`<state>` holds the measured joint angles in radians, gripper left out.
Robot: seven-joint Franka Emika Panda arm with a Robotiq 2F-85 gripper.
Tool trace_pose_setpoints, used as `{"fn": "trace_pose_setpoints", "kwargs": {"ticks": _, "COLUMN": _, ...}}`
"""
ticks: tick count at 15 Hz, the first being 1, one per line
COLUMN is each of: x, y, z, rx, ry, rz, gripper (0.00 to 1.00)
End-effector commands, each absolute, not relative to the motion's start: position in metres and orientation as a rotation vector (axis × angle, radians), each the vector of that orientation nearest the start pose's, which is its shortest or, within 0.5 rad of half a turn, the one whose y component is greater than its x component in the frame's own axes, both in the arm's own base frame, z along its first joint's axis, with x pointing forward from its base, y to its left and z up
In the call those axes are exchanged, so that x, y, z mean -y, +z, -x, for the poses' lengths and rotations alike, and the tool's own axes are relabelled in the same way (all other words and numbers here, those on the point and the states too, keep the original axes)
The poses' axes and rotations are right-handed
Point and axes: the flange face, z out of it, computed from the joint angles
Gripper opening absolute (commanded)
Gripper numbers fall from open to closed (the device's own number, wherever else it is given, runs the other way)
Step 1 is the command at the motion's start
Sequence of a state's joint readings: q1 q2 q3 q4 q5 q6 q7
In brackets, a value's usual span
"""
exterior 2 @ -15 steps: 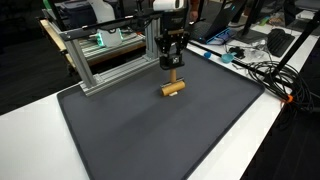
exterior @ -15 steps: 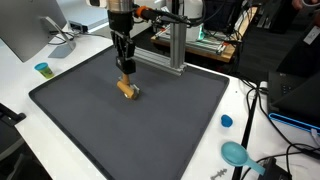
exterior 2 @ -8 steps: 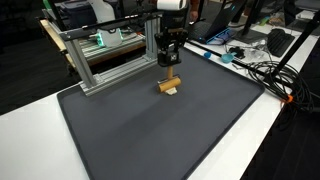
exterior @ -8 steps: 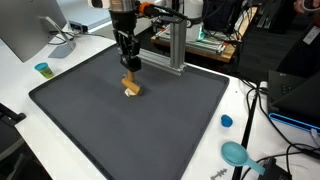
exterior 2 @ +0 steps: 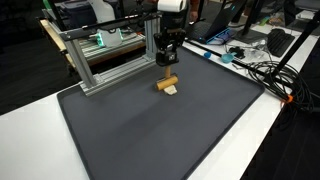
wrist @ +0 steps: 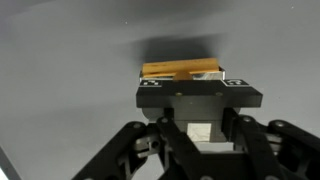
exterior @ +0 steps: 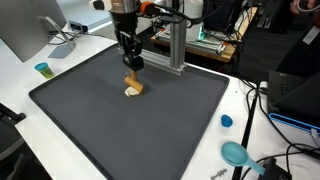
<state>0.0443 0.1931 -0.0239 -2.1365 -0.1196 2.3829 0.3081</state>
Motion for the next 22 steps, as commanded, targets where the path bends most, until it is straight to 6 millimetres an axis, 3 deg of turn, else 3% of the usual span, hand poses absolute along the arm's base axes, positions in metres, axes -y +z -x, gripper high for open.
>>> {"fn": "trace_pose_setpoints", "kwargs": {"ticks": 1, "x": -0.007, "y": 0.310, "z": -0.571, "rx": -0.332, "ry": -0.071, "rz": 3.193, "gripper": 0.22}}
{"fn": "trace_pose_setpoints", "kwargs": {"ticks": 9, "x": -0.006, "y": 0.325, "z": -0.589, "rx": -0.385, "ry": -0.316, "rz": 3.135, "gripper": 0.22}}
{"fn": "trace_pose_setpoints", "kwargs": {"ticks": 22, "x": 0.002, "y": 0.304, "z": -0.576, "rx": -0.394, "ry": -0.092, "rz": 3.160, "gripper": 0.22}}
